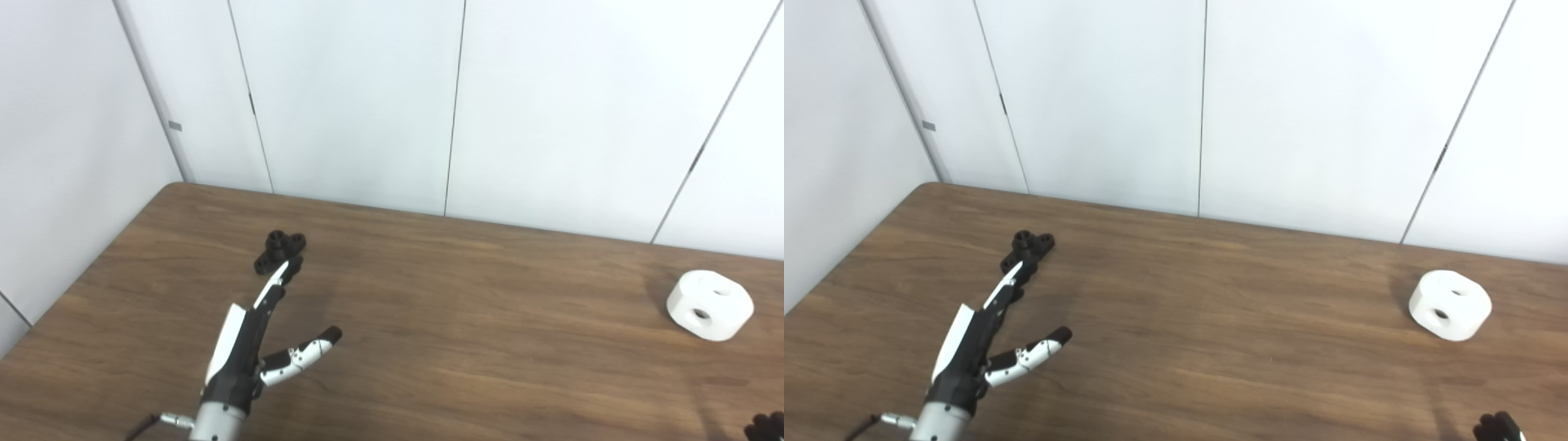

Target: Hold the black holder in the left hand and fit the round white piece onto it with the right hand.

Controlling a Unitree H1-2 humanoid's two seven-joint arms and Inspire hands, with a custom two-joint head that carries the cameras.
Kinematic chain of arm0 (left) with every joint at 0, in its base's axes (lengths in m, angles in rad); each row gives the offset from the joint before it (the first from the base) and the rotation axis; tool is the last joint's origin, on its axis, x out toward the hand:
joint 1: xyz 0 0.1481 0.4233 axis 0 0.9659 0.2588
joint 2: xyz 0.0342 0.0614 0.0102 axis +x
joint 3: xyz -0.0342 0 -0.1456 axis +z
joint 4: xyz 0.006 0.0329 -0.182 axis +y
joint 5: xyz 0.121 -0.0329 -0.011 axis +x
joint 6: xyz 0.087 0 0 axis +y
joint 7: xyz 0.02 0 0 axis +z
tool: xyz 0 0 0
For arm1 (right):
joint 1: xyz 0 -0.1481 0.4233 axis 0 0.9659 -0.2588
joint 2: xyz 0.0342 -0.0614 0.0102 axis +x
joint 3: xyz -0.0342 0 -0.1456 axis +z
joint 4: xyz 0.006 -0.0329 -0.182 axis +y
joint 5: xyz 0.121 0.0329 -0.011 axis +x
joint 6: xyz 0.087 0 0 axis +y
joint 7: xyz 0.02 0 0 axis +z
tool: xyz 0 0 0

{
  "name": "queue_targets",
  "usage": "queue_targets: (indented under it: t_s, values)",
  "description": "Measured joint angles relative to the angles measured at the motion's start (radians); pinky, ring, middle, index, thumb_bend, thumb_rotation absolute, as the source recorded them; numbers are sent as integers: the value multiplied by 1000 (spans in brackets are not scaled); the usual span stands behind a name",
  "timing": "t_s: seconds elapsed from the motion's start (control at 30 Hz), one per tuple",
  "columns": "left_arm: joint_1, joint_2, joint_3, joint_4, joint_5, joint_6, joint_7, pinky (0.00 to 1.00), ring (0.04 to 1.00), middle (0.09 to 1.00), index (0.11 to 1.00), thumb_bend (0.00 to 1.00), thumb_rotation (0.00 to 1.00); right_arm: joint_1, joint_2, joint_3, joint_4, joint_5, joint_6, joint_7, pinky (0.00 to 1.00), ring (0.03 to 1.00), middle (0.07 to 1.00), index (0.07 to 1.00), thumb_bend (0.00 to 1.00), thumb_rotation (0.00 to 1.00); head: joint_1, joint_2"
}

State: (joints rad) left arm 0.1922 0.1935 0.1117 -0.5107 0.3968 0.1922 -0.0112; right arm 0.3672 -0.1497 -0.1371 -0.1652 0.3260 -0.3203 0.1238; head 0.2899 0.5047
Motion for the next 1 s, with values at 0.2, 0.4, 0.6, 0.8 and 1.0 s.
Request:
queue_targets:
  t_s: [0.2, 0.4, 0.6, 0.8, 1.0]
  values:
    - [-75, 37, 9, -20, 120, 126, -33, 963, 1000, 992, 959, 731, 327, 0, 0, -4, 4, 1, 0, 0, 952, 944, 939, 923, 709, 956, -5, 2]
    - [-169, 107, 13, 68, 177, 126, -29, 962, 1000, 974, 956, 752, 372, 0, 0, -4, 3, 2, 0, 0, 942, 929, 926, 909, 708, 924, -5, 2]
    - [-216, 128, 17, 137, 195, 124, -24, 946, 1000, 976, 958, 774, 414, -1, 1, -4, 3, 6, 0, 0, 945, 938, 934, 916, 710, 916, -9, 6]
    - [-264, 161, 28, 214, 233, 150, -21, 955, 1000, 983, 938, 806, 428, -2, 3, -4, 5, 32, 0, 0, 898, 935, 937, 914, 707, 892, -9, 5]
    - [-311, 178, 32, 336, 233, 130, 41, 999, 1000, 990, 910, 787, 386, -3, 3, -3, 9, 39, -6, 0, 904, 949, 947, 917, 719, 891, -17, 3]
